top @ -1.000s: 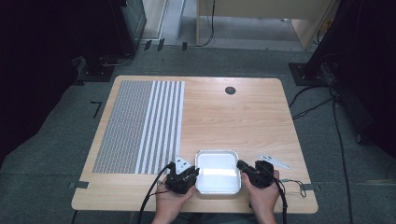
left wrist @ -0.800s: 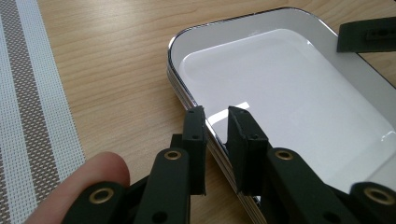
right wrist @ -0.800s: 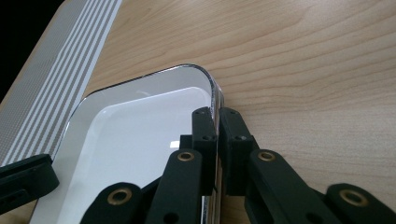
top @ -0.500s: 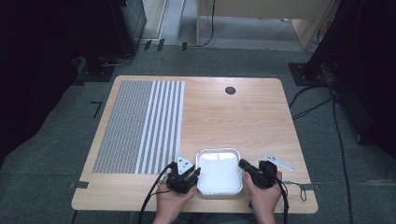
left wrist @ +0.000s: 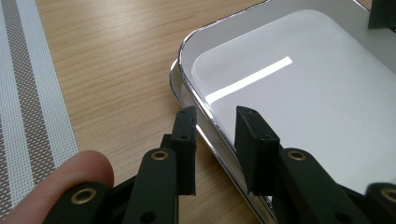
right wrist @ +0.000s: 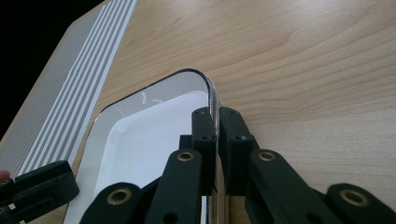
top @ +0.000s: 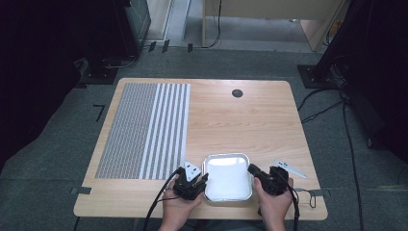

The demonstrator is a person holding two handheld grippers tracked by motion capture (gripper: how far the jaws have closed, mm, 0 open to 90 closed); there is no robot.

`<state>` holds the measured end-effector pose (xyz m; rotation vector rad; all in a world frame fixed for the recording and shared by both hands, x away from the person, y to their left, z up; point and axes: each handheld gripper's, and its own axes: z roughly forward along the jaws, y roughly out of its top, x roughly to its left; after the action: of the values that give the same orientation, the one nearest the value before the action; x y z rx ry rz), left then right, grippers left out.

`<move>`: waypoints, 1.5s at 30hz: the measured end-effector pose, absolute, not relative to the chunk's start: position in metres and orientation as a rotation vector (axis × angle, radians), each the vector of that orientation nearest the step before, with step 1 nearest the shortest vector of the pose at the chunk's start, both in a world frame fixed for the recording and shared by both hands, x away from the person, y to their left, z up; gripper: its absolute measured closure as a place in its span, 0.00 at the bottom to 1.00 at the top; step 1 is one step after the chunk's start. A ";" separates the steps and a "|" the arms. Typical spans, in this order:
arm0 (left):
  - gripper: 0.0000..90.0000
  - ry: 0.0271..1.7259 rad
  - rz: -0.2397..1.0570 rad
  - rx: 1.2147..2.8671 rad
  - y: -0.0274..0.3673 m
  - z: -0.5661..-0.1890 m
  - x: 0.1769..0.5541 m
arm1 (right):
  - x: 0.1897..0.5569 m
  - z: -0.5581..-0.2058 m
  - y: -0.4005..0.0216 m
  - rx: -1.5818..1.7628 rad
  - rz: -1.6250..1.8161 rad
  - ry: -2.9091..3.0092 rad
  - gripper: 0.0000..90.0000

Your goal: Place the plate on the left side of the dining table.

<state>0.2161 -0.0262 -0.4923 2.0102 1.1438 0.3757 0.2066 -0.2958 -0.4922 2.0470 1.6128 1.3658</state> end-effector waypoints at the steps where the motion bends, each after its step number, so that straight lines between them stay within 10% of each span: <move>1: 0.78 1.138 0.376 2.015 -0.027 -0.492 0.216 | 0.206 -0.492 -0.296 2.046 1.366 1.608 0.97; 45: 0.82 1.203 0.262 1.938 -0.010 -0.494 0.227 | 0.215 -0.504 -0.310 2.182 1.582 1.652 0.93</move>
<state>0.2267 -0.0098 -0.4937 1.9379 1.2033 0.2618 0.2148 -0.3103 -0.5039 2.1822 1.6521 1.5820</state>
